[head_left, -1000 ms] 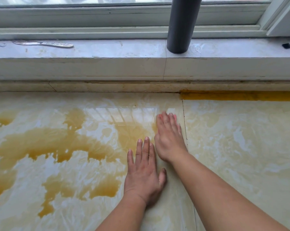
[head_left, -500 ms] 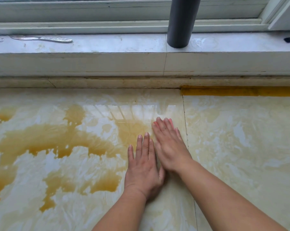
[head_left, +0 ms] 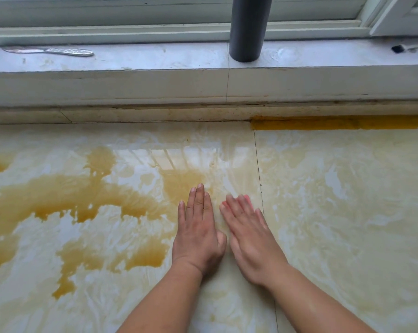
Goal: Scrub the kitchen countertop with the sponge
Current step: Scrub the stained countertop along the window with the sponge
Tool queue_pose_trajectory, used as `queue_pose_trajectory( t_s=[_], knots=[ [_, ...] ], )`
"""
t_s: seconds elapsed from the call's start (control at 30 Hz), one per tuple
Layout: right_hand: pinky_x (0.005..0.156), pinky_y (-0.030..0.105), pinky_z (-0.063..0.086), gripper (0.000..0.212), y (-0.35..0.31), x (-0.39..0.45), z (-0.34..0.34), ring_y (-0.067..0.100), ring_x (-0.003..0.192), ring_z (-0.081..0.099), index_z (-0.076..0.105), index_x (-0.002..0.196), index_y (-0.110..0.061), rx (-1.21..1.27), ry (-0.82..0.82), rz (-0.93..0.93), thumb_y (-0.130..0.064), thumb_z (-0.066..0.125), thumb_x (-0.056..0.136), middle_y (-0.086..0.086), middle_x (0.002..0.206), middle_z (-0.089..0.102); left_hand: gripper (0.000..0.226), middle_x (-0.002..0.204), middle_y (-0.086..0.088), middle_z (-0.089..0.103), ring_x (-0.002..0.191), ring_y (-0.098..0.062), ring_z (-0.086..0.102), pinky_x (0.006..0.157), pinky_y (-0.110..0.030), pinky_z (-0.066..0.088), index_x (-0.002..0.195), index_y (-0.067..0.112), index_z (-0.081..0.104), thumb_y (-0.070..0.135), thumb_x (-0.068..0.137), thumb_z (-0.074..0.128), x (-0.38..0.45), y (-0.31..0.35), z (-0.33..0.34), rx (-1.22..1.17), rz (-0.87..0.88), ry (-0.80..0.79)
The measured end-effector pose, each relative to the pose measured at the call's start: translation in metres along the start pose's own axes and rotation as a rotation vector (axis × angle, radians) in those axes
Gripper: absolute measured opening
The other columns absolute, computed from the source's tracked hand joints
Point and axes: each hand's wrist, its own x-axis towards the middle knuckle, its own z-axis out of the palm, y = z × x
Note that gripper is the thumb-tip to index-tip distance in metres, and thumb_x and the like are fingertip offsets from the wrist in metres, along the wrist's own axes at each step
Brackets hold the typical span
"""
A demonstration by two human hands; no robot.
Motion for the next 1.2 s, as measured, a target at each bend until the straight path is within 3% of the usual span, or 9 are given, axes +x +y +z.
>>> queue_pose_trajectory(
  t_s=[0.1,0.23,0.27,0.37,0.43,0.73,0.8,0.97,1.2],
  knots=[
    [0.125,0.034,-0.008,0.072,-0.001,-0.054,0.019,0.011,0.156,-0.018,0.004,0.163,-0.036,-0.014,0.036,0.056,-0.020,0.038,0.101,-0.021,0.168,-0.015,0.096,0.174,-0.003,-0.014,0.159,-0.015,-0.020,0.128,-0.038,-0.016,0.166,0.008,0.002,0.039,0.076,0.013,-0.004,-0.004,-0.004,-0.206,0.028,0.104],
    [0.116,0.043,0.020,0.067,-0.019,-0.086,0.029,0.022,0.155,0.012,0.037,0.157,-0.022,-0.038,0.082,0.120,-0.018,0.043,0.090,-0.003,0.168,0.024,0.078,0.176,0.000,-0.002,0.161,-0.014,-0.010,0.127,-0.034,-0.016,0.166,0.010,0.014,0.030,0.091,0.025,-0.003,-0.004,-0.007,-0.270,0.017,0.147],
    [0.116,0.043,0.019,0.067,-0.021,-0.088,0.029,0.022,0.156,0.010,0.034,0.158,-0.022,-0.049,0.063,0.132,-0.022,0.037,0.091,-0.003,0.169,0.021,0.073,0.176,0.001,-0.004,0.160,-0.014,-0.012,0.126,-0.033,-0.018,0.166,0.011,0.012,0.030,0.098,0.029,-0.001,-0.003,-0.007,-0.250,0.015,0.139],
    [0.124,0.038,-0.009,0.068,-0.017,-0.073,0.027,0.014,0.153,-0.027,-0.004,0.162,-0.033,-0.098,0.020,0.126,-0.030,0.019,0.098,-0.015,0.167,-0.024,0.069,0.175,0.002,-0.013,0.159,-0.014,-0.019,0.124,-0.034,-0.021,0.167,0.013,0.005,0.032,0.107,0.035,0.001,-0.006,-0.008,-0.172,0.020,0.090],
    [0.125,0.038,-0.014,0.069,-0.016,-0.051,0.022,0.010,0.149,-0.036,-0.012,0.161,-0.034,-0.103,0.029,0.134,-0.028,0.025,0.103,-0.017,0.163,-0.034,0.069,0.174,0.003,-0.018,0.159,-0.015,-0.021,0.127,-0.036,-0.014,0.167,0.015,0.001,0.038,0.108,0.031,0.002,-0.012,-0.009,-0.098,0.036,0.058],
    [0.123,0.041,-0.008,0.071,-0.043,-0.053,0.044,0.019,0.155,-0.023,-0.004,0.163,-0.027,-0.119,0.067,0.169,-0.031,0.026,0.099,-0.009,0.169,-0.022,0.085,0.169,0.002,-0.033,0.155,-0.018,-0.032,0.129,-0.047,-0.010,0.164,0.017,-0.017,0.065,0.102,0.015,0.013,-0.077,-0.031,0.134,-0.015,0.027],
    [0.126,0.041,-0.009,0.071,-0.045,-0.035,0.044,0.016,0.153,-0.028,-0.006,0.163,-0.029,-0.108,0.065,0.191,-0.031,0.026,0.100,-0.011,0.167,-0.027,0.087,0.168,0.000,-0.035,0.154,-0.019,-0.034,0.129,-0.048,-0.010,0.163,0.015,-0.019,0.067,0.101,0.014,0.015,-0.081,-0.030,0.137,-0.021,0.024],
    [0.126,0.046,-0.010,0.071,-0.057,0.049,0.026,0.016,0.149,-0.036,-0.011,0.162,-0.028,-0.079,0.068,0.238,-0.030,0.028,0.103,-0.010,0.165,-0.032,0.085,0.169,-0.002,-0.034,0.156,-0.020,-0.031,0.129,-0.050,-0.007,0.163,0.015,-0.019,0.063,0.097,0.007,0.017,-0.084,-0.027,0.143,-0.016,0.026],
    [0.127,0.039,-0.007,0.072,-0.066,-0.019,0.049,0.015,0.155,-0.023,-0.003,0.164,-0.030,-0.057,0.054,0.141,-0.032,0.023,0.096,-0.013,0.169,-0.021,0.078,0.169,-0.001,-0.035,0.155,-0.019,-0.033,0.129,-0.049,-0.007,0.164,0.016,-0.017,0.051,0.100,0.010,0.016,-0.084,-0.027,0.099,0.002,0.031]
  ],
)
